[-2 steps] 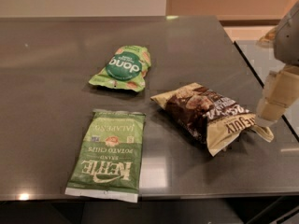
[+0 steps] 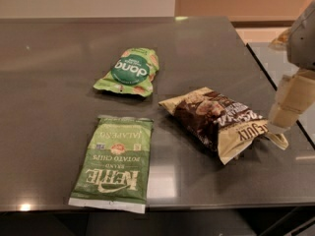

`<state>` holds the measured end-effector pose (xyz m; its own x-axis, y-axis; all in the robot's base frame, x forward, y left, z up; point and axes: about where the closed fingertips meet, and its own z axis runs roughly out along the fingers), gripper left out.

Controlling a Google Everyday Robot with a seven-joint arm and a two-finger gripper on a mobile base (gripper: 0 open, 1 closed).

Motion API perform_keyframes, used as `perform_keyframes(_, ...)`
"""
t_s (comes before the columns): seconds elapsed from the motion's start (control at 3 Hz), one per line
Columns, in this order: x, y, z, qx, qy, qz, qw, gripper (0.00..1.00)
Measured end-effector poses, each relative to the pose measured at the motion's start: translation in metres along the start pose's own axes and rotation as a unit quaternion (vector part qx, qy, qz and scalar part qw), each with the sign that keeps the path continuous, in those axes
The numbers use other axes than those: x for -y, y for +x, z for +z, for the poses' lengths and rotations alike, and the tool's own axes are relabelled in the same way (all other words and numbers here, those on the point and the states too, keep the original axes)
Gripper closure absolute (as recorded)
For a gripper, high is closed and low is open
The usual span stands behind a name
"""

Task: Pick green jalapeno chip bag

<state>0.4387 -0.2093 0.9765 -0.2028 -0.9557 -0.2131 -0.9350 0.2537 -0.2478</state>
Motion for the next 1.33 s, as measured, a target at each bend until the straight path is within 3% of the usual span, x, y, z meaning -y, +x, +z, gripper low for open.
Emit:
perform_keyframes(0.33, -0.014, -0.071, 0.008, 0.057, -0.007, -0.077, 0.9953, 0.0)
perform_keyframes(0.67, -0.031, -0.124, 0.016, 0.099, -0.017, -0.121, 0.9875, 0.0)
perform_keyframes(1.33, -0.078, -0.192, 0.04, 0.135, -0.027, -0.187, 0.9727, 0.0)
